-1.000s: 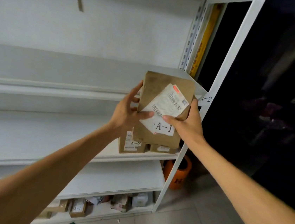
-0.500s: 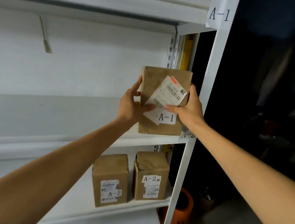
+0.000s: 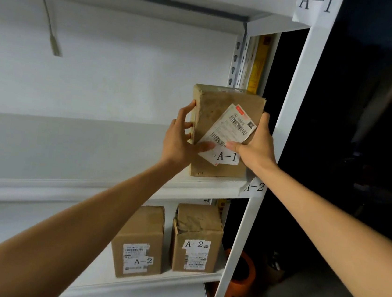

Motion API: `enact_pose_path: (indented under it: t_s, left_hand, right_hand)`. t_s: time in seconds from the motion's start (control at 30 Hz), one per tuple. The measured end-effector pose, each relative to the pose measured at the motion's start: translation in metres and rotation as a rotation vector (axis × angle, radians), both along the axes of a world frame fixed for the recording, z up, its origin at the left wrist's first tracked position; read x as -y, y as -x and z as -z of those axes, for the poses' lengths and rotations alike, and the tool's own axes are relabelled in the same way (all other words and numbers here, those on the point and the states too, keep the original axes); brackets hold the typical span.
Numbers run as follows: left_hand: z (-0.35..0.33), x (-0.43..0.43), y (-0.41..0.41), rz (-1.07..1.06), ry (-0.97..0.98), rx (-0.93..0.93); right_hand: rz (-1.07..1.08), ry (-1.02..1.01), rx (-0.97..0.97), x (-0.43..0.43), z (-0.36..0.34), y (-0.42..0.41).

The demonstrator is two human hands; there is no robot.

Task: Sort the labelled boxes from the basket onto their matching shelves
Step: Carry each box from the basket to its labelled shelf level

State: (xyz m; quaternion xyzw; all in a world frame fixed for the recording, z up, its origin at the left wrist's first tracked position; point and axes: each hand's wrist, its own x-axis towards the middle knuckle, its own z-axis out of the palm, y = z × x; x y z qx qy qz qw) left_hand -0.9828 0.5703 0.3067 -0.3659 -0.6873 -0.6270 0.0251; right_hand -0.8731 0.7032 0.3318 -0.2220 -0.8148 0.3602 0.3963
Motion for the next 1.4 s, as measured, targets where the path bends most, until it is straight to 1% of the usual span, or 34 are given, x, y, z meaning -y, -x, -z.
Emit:
enact_pose_path:
  t_s: [0.1,0.2,0.3,0.37,0.43,0.5,0.53,0.57,0.63,0.67,0.77,0.87,1.0,1.13,1.2,1.3,1.4]
  left_hand:
    - [0.002,0.004,-0.006,0.018,-0.016,0.010]
    - [-0.002,0.007,-0.013,0.046,-0.013,0.058]
    - [-0.008,0.015,-0.020,0.059,0.053,0.048]
    - [-0.019,0.026,-0.029,0.039,0.139,-0.027]
    - [-0.036,0.043,-0.039,-0.033,0.229,-0.178]
    - [-0.054,0.070,-0.046,-0.122,0.329,-0.318]
    - [-0.062,0.087,-0.046,-0.160,0.404,-0.374]
    - [-0.067,0.108,-0.044,-0.195,0.497,-0.425]
    - [-0.071,0.157,-0.033,-0.255,0.676,-0.492]
    - [-0.070,0.184,-0.027,-0.285,0.739,-0.494]
    - [-0.058,0.272,-0.017,-0.404,0.855,-0.376]
    - [-0.040,0.362,-0.021,-0.546,0.895,-0.238]
    - [-0.019,0.475,-0.046,-0.710,0.994,-0.138]
    - [-0.004,0.580,-0.087,-0.911,1.038,-0.024]
    - [0.005,0.639,-0.121,-1.049,1.061,0.050]
    - [0.017,0.710,-0.182,-1.279,1.055,0.246]
    - [0.028,0.759,-0.250,-1.432,1.042,0.474]
  right_hand:
    - [0.019,-0.016,0.006,0.001,0.003,-0.004]
    - [0.048,-0.002,0.042,0.006,0.000,-0.009]
    - [0.087,0.055,0.067,0.015,-0.008,-0.011]
    - [0.139,0.059,0.011,0.033,-0.014,-0.010]
    - [0.263,-0.041,-0.010,0.062,-0.024,-0.006]
    - [0.409,-0.169,0.024,0.096,-0.033,-0.002]
    - [0.436,-0.229,0.028,0.112,-0.036,0.000]
    - [0.396,-0.267,0.025,0.127,-0.036,0.004]
    - [0.151,-0.320,0.057,0.163,-0.032,0.014]
    - [0.008,-0.344,0.093,0.184,-0.027,0.018]
    - [-0.335,-0.394,0.183,0.259,-0.012,0.027]
    - [-0.567,-0.454,0.255,0.343,0.001,0.038]
    - [-0.820,-0.544,0.300,0.457,0.016,0.048]
    - [-1.053,-0.659,0.338,0.558,0.027,0.048]
    - [-1.210,-0.723,0.315,0.618,0.033,0.042]
    - [-1.449,-0.793,0.261,0.701,0.042,0.021]
    - [-1.678,-0.905,0.204,0.770,0.052,-0.017]
